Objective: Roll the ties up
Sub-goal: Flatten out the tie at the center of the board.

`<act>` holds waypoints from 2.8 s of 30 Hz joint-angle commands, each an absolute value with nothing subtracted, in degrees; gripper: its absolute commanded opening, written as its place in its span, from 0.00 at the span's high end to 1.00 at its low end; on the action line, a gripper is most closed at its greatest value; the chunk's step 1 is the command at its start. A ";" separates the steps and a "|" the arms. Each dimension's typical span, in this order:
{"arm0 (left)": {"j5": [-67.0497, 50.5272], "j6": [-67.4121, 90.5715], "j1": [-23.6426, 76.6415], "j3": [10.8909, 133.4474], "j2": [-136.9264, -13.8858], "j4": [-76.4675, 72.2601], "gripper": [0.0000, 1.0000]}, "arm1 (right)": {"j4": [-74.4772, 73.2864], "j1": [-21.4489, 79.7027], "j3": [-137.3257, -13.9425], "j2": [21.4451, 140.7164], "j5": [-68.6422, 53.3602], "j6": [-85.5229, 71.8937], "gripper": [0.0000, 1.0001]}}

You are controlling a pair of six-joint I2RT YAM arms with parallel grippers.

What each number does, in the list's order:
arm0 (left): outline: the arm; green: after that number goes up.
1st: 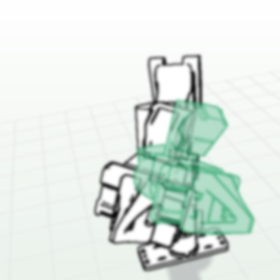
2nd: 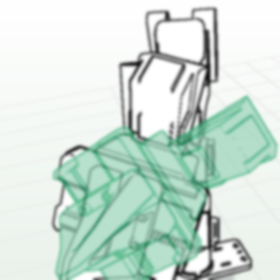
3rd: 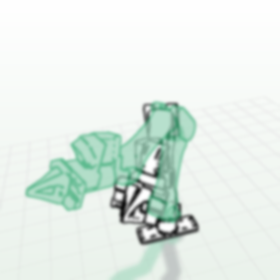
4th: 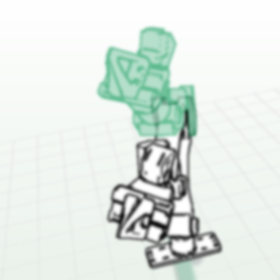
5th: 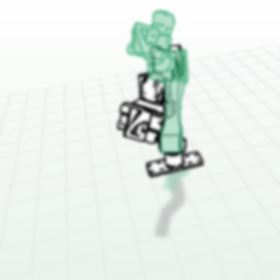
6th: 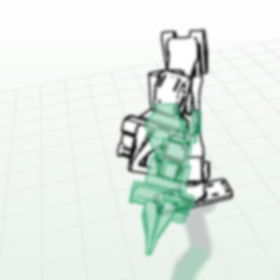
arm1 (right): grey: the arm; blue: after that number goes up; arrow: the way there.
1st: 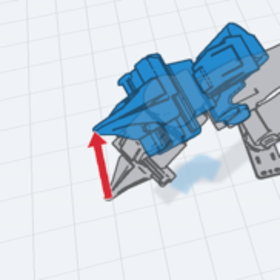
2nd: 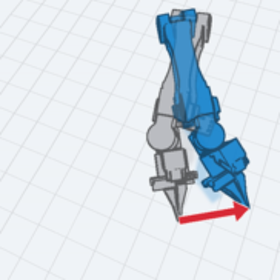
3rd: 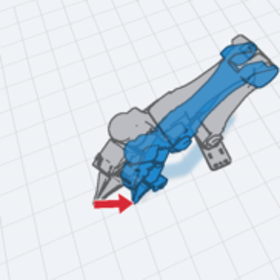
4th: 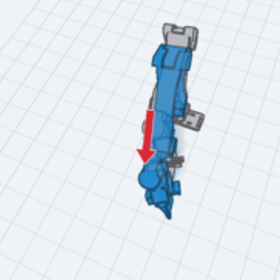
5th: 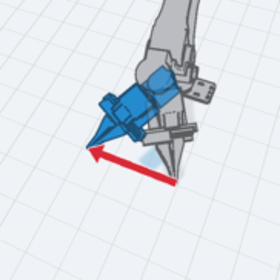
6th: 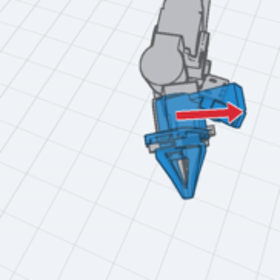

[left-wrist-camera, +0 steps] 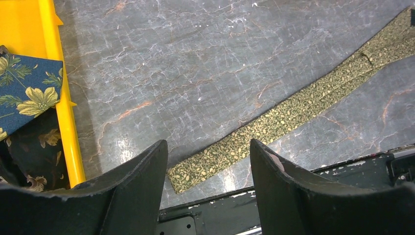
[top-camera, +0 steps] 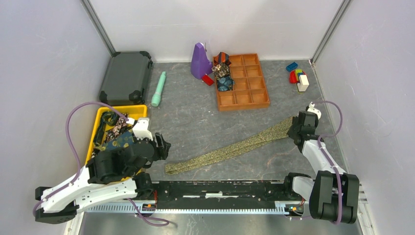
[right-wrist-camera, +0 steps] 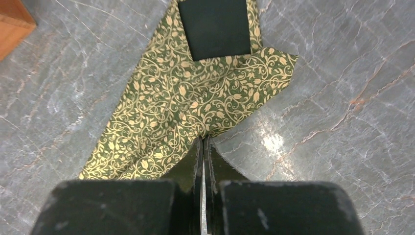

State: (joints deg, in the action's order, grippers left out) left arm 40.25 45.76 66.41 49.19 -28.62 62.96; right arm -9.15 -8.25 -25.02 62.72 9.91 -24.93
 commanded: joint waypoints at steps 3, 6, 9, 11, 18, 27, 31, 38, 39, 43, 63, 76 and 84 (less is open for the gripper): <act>41.83 45.44 66.69 49.05 -26.50 62.75 0.32 | -8.61 -8.09 -29.57 61.02 8.37 -21.83 1.00; 41.83 45.46 66.67 49.04 -26.84 62.75 0.32 | -6.77 -8.04 -30.10 61.75 6.58 -21.22 1.00; 41.84 45.52 66.62 49.13 -27.37 62.84 0.32 | -5.40 -8.03 -30.58 63.22 4.55 -20.93 1.00; 41.75 45.66 66.62 49.15 -27.34 62.93 0.32 | -4.65 -7.92 -30.76 64.33 3.21 -20.93 1.00; 41.75 45.62 66.62 49.04 -26.21 62.93 0.32 | -2.74 -6.08 -30.04 67.61 2.01 -20.47 1.00; 41.70 45.62 66.62 49.08 -26.28 62.93 0.32 | -0.93 -5.89 -28.99 71.53 3.33 -19.40 1.00; 41.75 45.62 66.67 49.04 -26.15 62.95 0.32 | -3.07 -5.89 -29.64 72.34 7.04 -19.93 1.00; 41.83 45.70 66.69 49.04 -26.26 62.93 0.32 | -2.28 -5.89 -29.82 72.92 6.31 -19.60 0.92; 41.84 45.70 66.63 49.05 -26.20 62.93 0.32 | -2.27 -5.89 -30.01 73.24 6.04 -19.54 0.88; 41.88 45.88 66.63 49.04 -26.12 63.11 0.32 | -2.11 -5.89 -30.54 73.47 5.26 -18.96 0.65; 42.62 46.57 66.64 49.04 -26.38 63.70 0.33 | -2.61 -3.34 -28.48 71.15 3.36 -21.99 0.42; 42.86 46.75 66.67 49.04 -26.62 63.82 0.33 | -2.70 -4.07 -31.20 80.29 8.53 -21.79 0.41; 43.13 47.00 66.62 49.04 -26.57 63.98 0.33 | -2.01 -5.18 -37.85 88.42 9.16 -21.99 0.40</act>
State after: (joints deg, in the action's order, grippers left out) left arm 40.82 45.78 66.41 49.10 -26.57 64.23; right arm 0.40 -4.62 -35.00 83.61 7.92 -21.58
